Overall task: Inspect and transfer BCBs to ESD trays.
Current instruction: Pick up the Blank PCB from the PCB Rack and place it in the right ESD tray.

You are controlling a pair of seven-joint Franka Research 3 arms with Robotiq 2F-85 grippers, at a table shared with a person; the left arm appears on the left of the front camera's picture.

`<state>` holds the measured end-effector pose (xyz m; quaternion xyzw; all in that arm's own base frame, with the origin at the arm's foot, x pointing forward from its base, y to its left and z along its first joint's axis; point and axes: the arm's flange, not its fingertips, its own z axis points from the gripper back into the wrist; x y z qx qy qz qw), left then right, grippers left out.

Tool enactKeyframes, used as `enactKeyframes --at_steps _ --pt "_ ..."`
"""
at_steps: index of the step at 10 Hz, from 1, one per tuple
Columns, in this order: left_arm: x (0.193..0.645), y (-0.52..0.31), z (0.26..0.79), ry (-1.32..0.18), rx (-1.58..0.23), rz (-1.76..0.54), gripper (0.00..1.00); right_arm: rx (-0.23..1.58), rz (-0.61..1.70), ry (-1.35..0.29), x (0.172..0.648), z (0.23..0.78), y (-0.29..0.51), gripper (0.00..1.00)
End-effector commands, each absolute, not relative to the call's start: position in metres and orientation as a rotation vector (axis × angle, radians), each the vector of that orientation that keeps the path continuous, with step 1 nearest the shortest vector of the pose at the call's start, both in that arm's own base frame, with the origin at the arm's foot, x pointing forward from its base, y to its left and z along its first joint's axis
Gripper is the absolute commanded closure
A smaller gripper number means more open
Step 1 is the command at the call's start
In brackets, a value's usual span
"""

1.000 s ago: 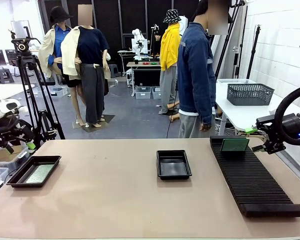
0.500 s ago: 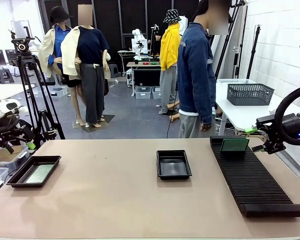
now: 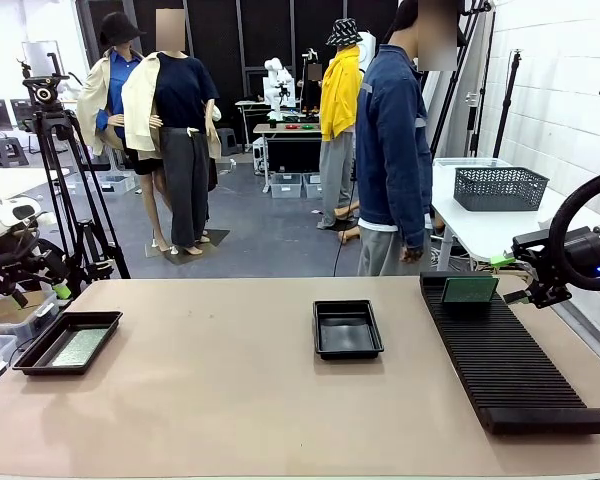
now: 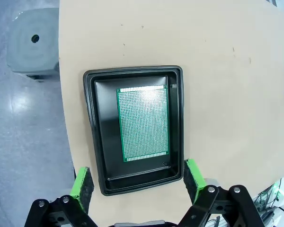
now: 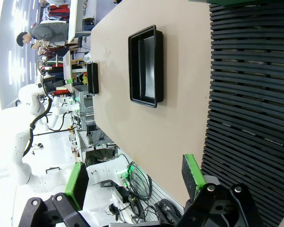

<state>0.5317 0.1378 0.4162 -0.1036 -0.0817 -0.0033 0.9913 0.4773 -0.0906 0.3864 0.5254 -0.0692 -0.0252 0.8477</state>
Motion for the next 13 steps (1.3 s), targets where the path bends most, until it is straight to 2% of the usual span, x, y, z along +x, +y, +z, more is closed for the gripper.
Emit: enactKeyframes --at_steps 1,7,9,13 --pt "0.531 0.139 0.418 -0.166 -0.207 -0.016 0.0 1.105 -0.066 -0.132 0.479 0.388 -0.089 0.0" --pt "0.532 0.138 0.416 -0.164 -0.208 -0.007 0.0 1.105 -0.066 -0.132 0.479 0.388 -0.089 0.0" --pt "0.527 0.146 0.433 -0.199 -0.377 0.012 0.0 1.105 -0.066 -0.132 0.479 0.388 -0.089 0.0" --pt "0.514 0.178 0.461 -0.159 -0.648 0.06 0.0 1.105 -0.066 -0.132 0.479 0.388 -0.089 0.0"
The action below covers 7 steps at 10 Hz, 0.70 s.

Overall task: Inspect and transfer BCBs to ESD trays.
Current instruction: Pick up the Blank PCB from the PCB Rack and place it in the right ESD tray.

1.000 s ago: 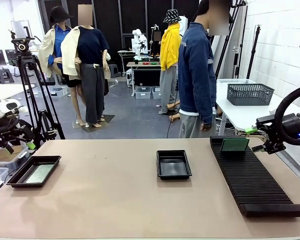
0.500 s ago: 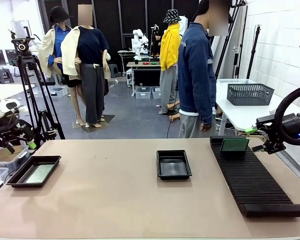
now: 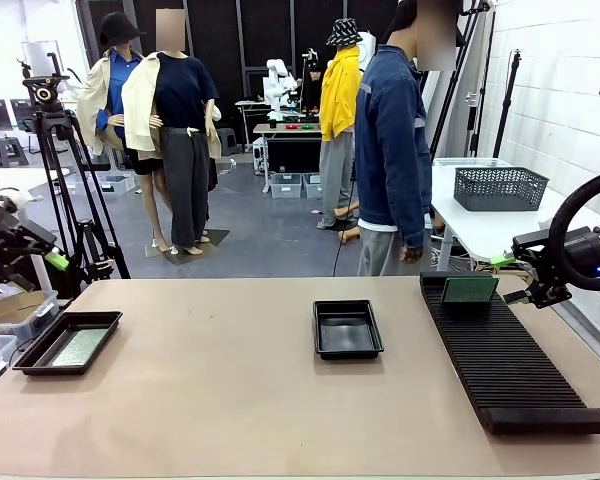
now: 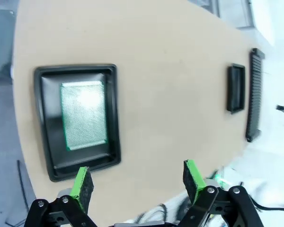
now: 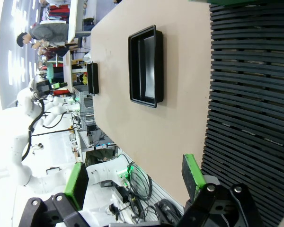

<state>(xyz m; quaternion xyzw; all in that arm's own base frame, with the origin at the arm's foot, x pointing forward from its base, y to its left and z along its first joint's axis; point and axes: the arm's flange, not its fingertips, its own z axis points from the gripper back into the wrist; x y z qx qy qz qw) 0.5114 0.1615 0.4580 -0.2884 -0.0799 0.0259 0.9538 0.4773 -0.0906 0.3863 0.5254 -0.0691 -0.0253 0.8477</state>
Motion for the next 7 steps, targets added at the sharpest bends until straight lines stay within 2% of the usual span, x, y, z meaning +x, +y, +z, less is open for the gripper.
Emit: enactKeyframes --at_steps 1,2,7 --pt "0.512 0.189 0.464 -0.161 -0.708 0.068 0.0 1.105 -0.066 -0.132 0.479 0.388 -0.089 0.0" --pt "0.508 0.205 0.468 -0.156 -0.813 0.063 0.0 1.105 -0.066 -0.132 0.479 0.388 -0.089 0.0" --pt "0.499 0.251 0.455 -0.108 -1.066 0.009 0.0 1.105 -0.066 -0.132 0.479 0.388 -0.089 0.0"
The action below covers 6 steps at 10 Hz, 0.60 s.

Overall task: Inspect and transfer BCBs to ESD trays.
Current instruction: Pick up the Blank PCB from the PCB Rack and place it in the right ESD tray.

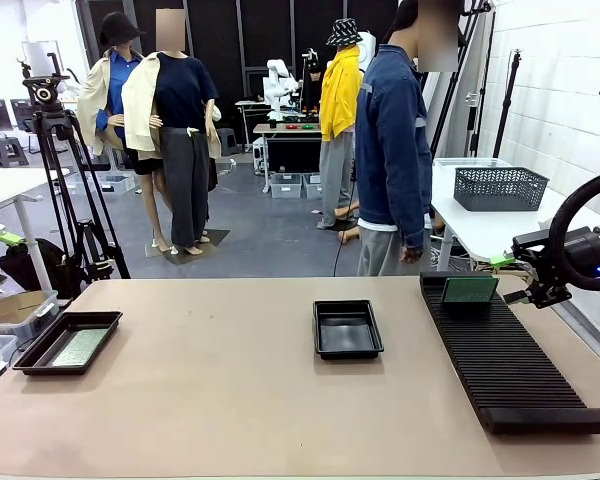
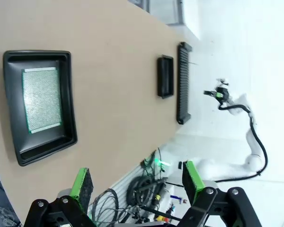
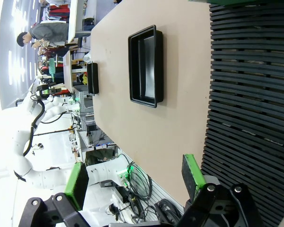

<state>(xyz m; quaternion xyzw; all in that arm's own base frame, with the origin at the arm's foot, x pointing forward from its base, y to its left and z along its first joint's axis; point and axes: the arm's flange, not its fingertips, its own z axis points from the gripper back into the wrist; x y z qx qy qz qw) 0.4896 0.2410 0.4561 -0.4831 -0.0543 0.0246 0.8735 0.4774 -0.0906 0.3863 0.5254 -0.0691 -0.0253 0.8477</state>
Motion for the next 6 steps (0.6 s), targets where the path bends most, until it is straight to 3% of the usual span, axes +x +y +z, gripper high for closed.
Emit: enactKeyframes --at_steps 1,6 --pt "0.497 0.254 0.449 -0.097 -1.105 -0.019 0.0 1.105 -0.066 -0.132 0.479 0.388 -0.089 0.0" --pt "0.494 0.279 0.421 -0.089 -1.229 -0.007 0.0 1.105 -0.066 -0.132 0.479 0.388 -0.089 0.0"
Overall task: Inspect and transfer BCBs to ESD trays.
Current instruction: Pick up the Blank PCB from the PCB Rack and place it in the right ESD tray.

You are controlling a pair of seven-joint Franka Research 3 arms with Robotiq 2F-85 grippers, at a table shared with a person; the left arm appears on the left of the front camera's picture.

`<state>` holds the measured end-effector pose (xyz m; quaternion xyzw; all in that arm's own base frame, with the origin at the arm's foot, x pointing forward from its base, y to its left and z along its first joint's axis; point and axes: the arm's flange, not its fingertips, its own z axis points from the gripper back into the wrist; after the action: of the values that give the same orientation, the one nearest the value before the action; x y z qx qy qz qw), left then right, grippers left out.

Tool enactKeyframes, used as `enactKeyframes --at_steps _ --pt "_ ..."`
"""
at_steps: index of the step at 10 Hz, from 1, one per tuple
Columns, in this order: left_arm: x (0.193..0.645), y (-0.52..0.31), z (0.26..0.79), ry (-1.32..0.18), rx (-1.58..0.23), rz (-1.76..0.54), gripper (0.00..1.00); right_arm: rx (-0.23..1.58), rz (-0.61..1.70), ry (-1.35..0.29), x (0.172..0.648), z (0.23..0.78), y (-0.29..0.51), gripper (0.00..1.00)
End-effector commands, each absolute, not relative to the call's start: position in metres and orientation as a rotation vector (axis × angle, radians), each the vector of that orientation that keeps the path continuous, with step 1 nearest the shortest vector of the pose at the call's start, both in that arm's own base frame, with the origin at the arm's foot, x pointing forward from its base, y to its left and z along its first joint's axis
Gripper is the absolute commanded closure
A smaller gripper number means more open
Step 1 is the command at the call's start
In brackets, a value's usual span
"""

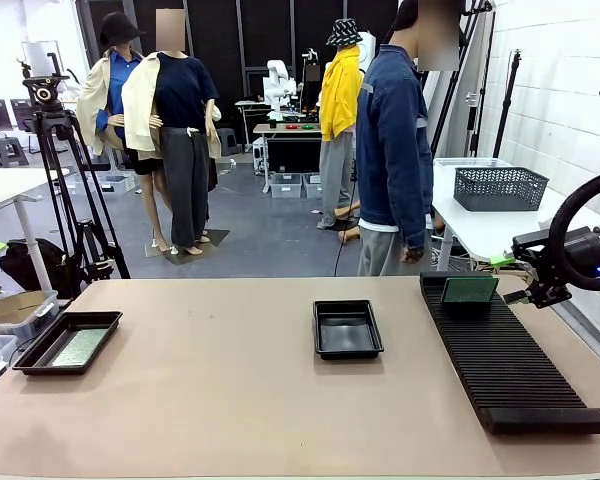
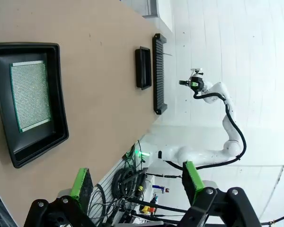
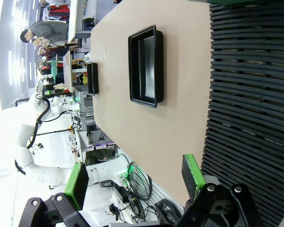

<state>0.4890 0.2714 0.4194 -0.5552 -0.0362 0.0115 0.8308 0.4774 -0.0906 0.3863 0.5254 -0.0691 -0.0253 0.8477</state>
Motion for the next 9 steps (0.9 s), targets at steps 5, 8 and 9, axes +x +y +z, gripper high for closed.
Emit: enactKeyframes --at_steps 5,8,9 --pt "0.4906 0.2758 0.4116 -0.068 -1.215 0.026 0.0 1.105 -0.066 -0.132 0.479 0.3883 -0.0893 0.0" --pt "0.4906 0.2758 0.4116 -0.068 -1.215 0.026 0.0 1.105 -0.066 -0.132 0.479 0.3883 -0.0893 0.0" --pt "0.4906 0.2758 0.4116 -0.068 -1.215 0.026 0.0 1.105 -0.066 -0.132 0.479 0.3883 -0.0893 0.0"
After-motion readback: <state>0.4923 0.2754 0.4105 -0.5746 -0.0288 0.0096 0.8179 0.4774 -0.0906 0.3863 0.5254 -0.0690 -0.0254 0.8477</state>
